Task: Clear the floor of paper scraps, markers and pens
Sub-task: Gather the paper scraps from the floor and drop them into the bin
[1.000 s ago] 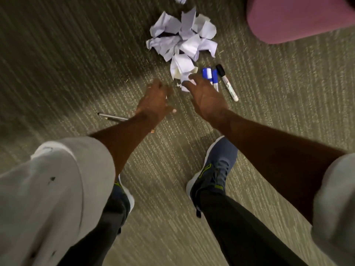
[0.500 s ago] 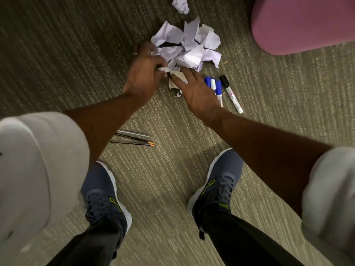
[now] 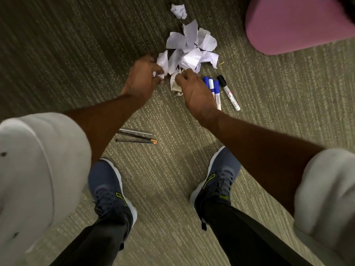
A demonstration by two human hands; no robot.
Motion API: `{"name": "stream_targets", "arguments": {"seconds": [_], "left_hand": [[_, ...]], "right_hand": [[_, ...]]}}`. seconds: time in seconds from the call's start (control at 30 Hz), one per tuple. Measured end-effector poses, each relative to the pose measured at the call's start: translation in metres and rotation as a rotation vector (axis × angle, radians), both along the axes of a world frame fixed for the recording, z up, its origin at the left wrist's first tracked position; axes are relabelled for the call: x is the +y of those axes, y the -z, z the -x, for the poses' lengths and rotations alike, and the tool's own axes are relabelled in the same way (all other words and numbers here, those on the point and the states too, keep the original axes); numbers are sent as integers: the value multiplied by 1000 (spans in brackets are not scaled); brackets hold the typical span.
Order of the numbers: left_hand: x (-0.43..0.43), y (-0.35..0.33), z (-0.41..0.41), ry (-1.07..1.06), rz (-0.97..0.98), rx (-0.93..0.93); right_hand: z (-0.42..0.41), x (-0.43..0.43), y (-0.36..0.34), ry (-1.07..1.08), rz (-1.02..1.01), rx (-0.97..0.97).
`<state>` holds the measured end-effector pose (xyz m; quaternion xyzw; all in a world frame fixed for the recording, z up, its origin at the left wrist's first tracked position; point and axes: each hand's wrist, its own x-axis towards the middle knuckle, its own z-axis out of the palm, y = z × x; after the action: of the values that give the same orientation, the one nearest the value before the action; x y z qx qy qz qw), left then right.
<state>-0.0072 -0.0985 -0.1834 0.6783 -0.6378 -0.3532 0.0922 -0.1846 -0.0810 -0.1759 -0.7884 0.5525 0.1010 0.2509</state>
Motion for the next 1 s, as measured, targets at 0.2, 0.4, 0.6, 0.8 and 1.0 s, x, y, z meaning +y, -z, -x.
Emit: {"name": "stream_targets", "arguments": {"seconds": [0.2, 0.4, 0.6, 0.8, 1.0], "left_hand": [[4, -64, -13, 22, -29, -15], [-18, -148, -2, 88, -33, -59], [-53, -225, 31, 148, 5, -33], [-88, -273, 84, 172, 35, 46], [-123, -295, 151, 233, 82, 99]], "right_hand": [[-4, -4, -70, 70, 3, 12], [9, -24, -155, 144, 109, 2], [38, -56, -221, 315, 160, -107], [84, -88, -268, 725, 209, -263], [138, -120, -290, 1183, 102, -411]]}}
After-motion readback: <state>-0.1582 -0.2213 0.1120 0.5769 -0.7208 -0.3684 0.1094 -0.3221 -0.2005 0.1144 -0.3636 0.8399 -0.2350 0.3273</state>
